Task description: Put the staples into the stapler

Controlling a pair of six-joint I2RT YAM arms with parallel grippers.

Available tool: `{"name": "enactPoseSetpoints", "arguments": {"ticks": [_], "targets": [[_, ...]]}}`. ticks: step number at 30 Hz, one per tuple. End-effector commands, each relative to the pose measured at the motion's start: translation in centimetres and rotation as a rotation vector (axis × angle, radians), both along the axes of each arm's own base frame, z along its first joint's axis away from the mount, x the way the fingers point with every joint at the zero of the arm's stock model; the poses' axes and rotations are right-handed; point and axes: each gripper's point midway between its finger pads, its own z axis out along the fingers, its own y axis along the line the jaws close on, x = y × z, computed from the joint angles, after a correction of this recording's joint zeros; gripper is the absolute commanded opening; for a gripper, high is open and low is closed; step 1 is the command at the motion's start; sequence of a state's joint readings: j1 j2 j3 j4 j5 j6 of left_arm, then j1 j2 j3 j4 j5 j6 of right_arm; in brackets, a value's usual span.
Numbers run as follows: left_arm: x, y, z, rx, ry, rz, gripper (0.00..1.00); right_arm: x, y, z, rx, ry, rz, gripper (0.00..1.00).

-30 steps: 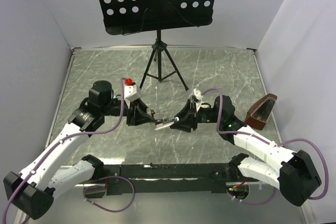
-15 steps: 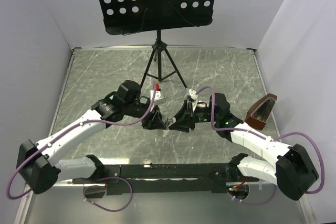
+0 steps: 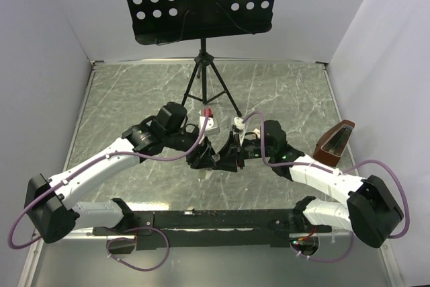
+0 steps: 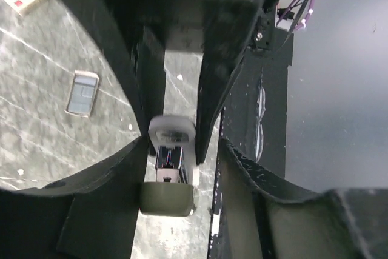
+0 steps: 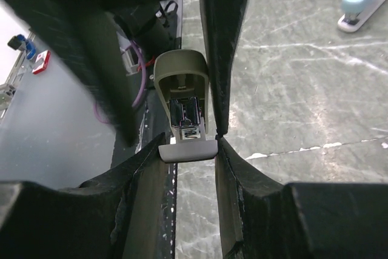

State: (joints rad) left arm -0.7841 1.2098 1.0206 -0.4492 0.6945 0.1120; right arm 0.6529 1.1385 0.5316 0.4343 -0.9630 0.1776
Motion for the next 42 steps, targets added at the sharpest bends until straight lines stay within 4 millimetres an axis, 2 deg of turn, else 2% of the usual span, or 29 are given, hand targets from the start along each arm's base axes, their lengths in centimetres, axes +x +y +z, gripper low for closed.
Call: {"name": "enactPoseSetpoints", "arguments": {"ticks": [1,2,4,6,7,9,10,14,17,20,25,26,28,30,35,36,38,42], "targets": [[0.6,-0.9,2.7,-0.070,-0.076,-0.017,0.54,0.8,1.1,3.1,0.081,-0.097,0.008,0.00],[0.6,-1.0,2.5,-0.067,-0.073,-0.018,0.52,0.9,1.2,3.2,0.083,-0.098,0.009,0.00],[0.5,-0.9,2.6,-0.066,-0.072,-0.016,0.53,1.0,1.3,3.0,0.081,-0.094,0.003,0.00],[0.7,-0.7,3.5,-0.088,-0.088,0.017,0.64,1.4,1.3,2.8,0.078,-0.090,-0.018,0.00],[1.4,-0.4,3.7,-0.085,-0.112,0.066,0.68,1.4,1.3,2.7,0.082,-0.092,-0.023,0.00],[1.8,0.2,5.0,-0.113,-0.150,0.129,0.81,1.7,1.4,2.2,0.084,-0.071,-0.042,0.00],[2.7,0.7,5.3,-0.108,-0.176,0.191,0.90,1.8,1.5,2.2,0.103,-0.082,-0.046,0.00],[4.1,2.6,6.7,-0.155,-0.220,0.372,0.99,2.1,2.1,1.8,0.136,-0.055,-0.048,0.00],[5.1,4.3,7.2,-0.184,-0.241,0.506,0.99,2.4,2.5,1.5,0.148,-0.049,-0.051,0.00],[5.0,5.3,6.9,-0.217,-0.256,0.556,0.99,3.0,2.7,1.3,0.155,-0.039,-0.082,0.00],[5.0,6.7,4.1,-0.172,-0.268,0.595,0.98,3.6,3.3,1.1,0.165,-0.042,-0.113,0.00],[5.0,6.7,3.1,-0.144,-0.265,0.589,0.98,3.7,3.5,0.5,0.158,-0.032,-0.107,0.00],[4.9,6.7,2.1,-0.094,-0.281,0.552,0.97,3.3,3.9,1.0,0.185,-0.030,-0.078,0.00],[4.5,6.3,2.0,-0.076,-0.285,0.501,0.96,3.1,4.1,1.1,0.203,-0.029,-0.054,0.00],[3.1,6.5,3.3,-0.101,-0.363,0.355,0.91,2.4,3.9,1.3,0.204,-0.051,-0.032,0.00],[2.0,6.1,3.4,-0.128,-0.352,0.270,0.91,2.3,3.8,1.1,0.194,-0.048,-0.028,0.00],[2.8,7.2,3.2,-0.138,-0.323,0.277,0.91,2.0,3.7,1.3,0.194,-0.071,-0.020,0.00],[2.1,7.7,3.3,-0.204,-0.236,0.152,0.92,1.4,3.5,1.5,0.196,-0.088,0.006,0.00]]}}
